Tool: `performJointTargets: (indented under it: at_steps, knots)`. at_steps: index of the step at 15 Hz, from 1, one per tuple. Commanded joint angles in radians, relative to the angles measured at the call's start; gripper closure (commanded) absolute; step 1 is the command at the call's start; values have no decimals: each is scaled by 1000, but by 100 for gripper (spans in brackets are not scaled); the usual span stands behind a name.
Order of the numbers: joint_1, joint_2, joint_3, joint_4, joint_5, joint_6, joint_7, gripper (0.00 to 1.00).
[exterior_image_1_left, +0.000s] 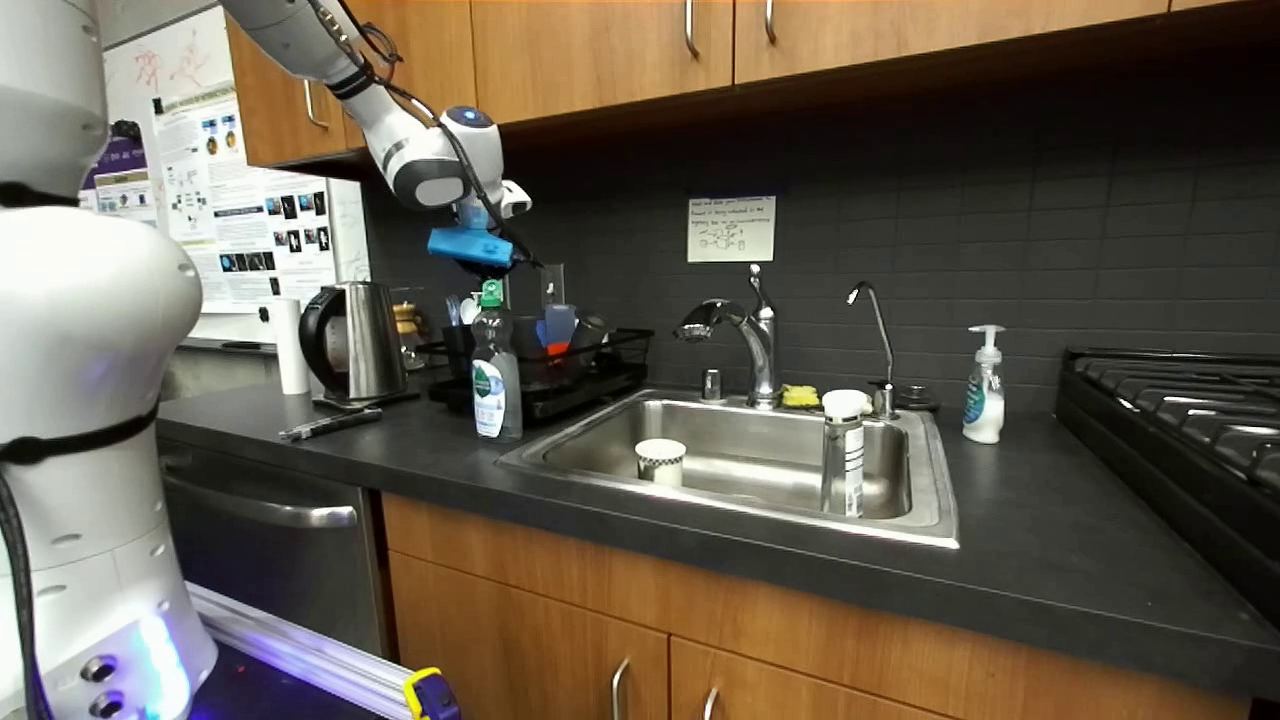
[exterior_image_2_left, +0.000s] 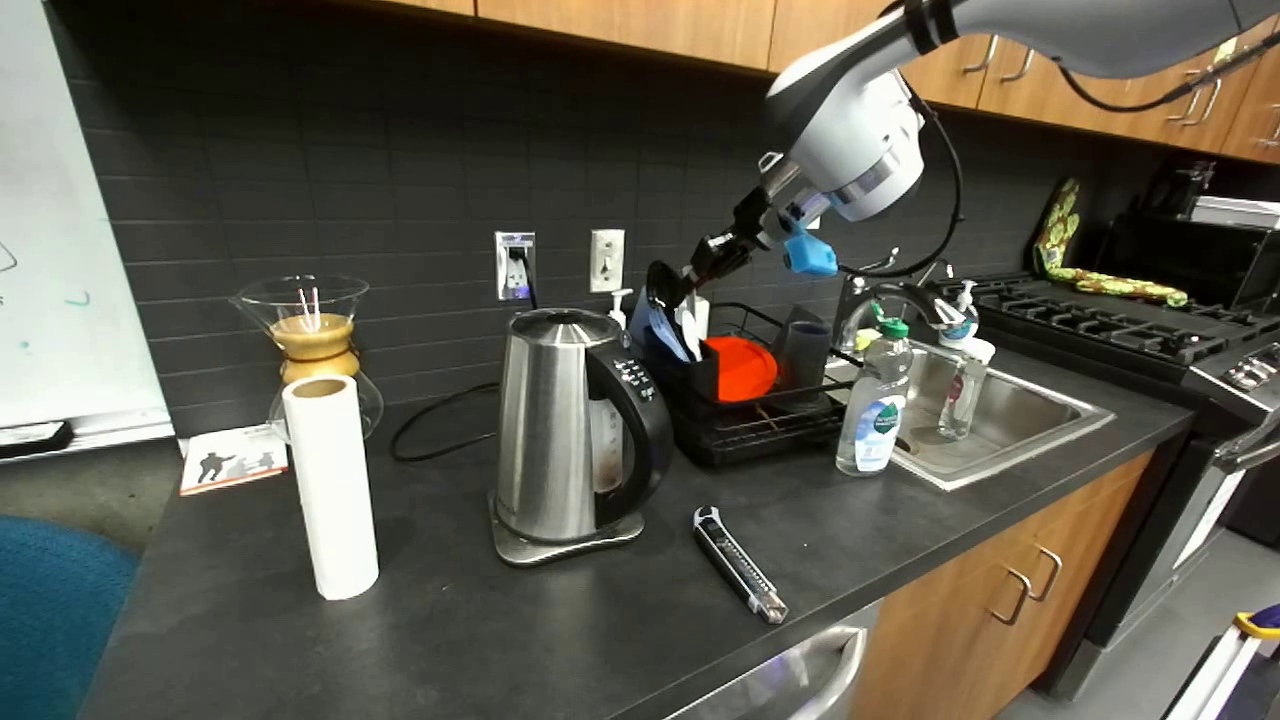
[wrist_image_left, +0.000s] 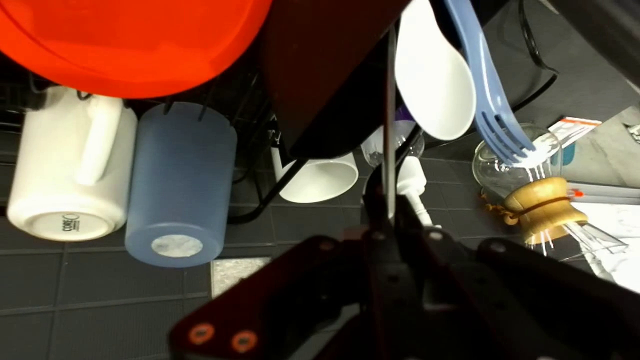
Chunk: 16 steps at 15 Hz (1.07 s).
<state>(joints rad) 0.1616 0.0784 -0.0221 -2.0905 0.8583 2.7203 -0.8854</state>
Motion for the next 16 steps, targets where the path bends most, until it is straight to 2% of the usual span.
performJointTargets:
  at_steps: [1,2,3,5,11,12,14,16]
  knots:
    - [15,-81,15,-89,21,37,-20,68]
    - [16,-92,19,-102,24,41,-22,88]
    - [19,-101,23,-116,24,45,-19,94]
    - [23,-121,31,-143,24,49,-21,100]
    - [19,-165,46,-196,10,58,-14,100]
    - [18,-168,44,-199,14,54,-20,74]
    - [15,-170,42,-203,9,56,-22,70]
    - [11,-166,37,-194,1,52,-23,57]
